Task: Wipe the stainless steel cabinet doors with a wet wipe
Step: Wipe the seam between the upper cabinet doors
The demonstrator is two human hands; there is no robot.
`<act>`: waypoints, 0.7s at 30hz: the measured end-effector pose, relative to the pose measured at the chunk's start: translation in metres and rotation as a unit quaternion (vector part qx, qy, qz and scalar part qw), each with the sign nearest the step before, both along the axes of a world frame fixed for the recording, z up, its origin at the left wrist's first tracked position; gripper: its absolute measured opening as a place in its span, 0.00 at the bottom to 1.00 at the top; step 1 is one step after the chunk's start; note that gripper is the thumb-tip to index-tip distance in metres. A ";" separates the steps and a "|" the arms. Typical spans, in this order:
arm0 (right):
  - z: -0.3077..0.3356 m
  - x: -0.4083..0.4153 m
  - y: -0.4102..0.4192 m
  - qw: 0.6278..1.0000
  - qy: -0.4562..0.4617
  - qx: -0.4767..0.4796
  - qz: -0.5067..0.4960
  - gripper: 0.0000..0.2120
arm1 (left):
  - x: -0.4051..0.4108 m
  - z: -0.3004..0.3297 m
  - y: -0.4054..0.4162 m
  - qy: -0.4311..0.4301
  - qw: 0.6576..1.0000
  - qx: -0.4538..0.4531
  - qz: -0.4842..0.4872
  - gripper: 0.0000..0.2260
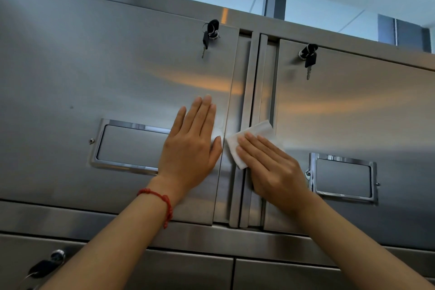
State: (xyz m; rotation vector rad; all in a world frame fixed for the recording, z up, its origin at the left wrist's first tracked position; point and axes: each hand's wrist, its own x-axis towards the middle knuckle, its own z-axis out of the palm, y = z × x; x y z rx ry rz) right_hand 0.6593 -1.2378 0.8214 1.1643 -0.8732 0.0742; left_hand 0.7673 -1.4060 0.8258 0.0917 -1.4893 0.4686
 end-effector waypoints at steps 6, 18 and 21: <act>0.011 -0.001 0.003 1.000 0.012 0.007 -0.006 0.15 | -0.001 0.000 0.000 -0.001 1.000 0.000 -0.002 0.26; -0.010 0.001 0.002 1.000 -0.004 0.002 0.009 0.13 | -0.001 0.000 0.000 -0.006 1.000 0.002 0.002 0.26; 0.002 0.001 0.002 1.000 0.003 0.004 -0.002 0.14 | -0.001 0.000 0.000 -0.004 1.000 0.003 0.002 0.26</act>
